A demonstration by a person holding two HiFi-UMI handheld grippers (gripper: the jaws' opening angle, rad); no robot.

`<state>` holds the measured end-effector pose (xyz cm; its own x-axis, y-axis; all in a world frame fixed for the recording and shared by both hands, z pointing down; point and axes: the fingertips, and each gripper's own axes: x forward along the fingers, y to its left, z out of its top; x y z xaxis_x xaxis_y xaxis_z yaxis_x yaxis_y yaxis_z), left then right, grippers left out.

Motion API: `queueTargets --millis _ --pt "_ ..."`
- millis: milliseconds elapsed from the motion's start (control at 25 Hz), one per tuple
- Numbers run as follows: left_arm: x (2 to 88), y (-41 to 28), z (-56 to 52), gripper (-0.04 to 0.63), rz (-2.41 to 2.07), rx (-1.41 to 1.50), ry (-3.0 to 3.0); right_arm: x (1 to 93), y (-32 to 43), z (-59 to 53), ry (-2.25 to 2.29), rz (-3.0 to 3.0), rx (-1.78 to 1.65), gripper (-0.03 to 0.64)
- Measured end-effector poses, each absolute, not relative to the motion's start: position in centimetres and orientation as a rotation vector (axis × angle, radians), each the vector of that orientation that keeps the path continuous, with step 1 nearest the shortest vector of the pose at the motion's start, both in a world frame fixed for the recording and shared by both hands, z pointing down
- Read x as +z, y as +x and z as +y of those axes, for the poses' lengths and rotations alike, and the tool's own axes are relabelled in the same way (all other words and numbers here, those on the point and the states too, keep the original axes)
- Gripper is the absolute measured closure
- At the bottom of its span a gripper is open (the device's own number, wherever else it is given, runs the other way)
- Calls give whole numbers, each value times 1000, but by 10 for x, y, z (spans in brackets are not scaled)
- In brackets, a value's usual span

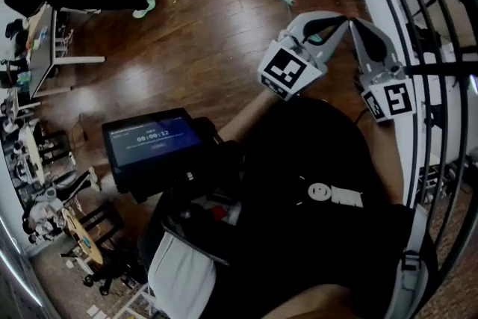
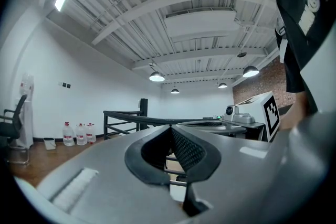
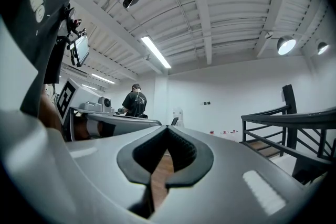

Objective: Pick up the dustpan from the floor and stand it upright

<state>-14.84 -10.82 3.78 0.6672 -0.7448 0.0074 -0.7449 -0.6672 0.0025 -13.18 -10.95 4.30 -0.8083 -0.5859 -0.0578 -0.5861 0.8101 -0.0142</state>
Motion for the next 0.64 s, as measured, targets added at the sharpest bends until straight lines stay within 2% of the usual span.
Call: queueTargets --millis 640 --pt "34 -170 -115 577 -1367 -13 2839 44 -157 -122 -864 2932 -1 615"
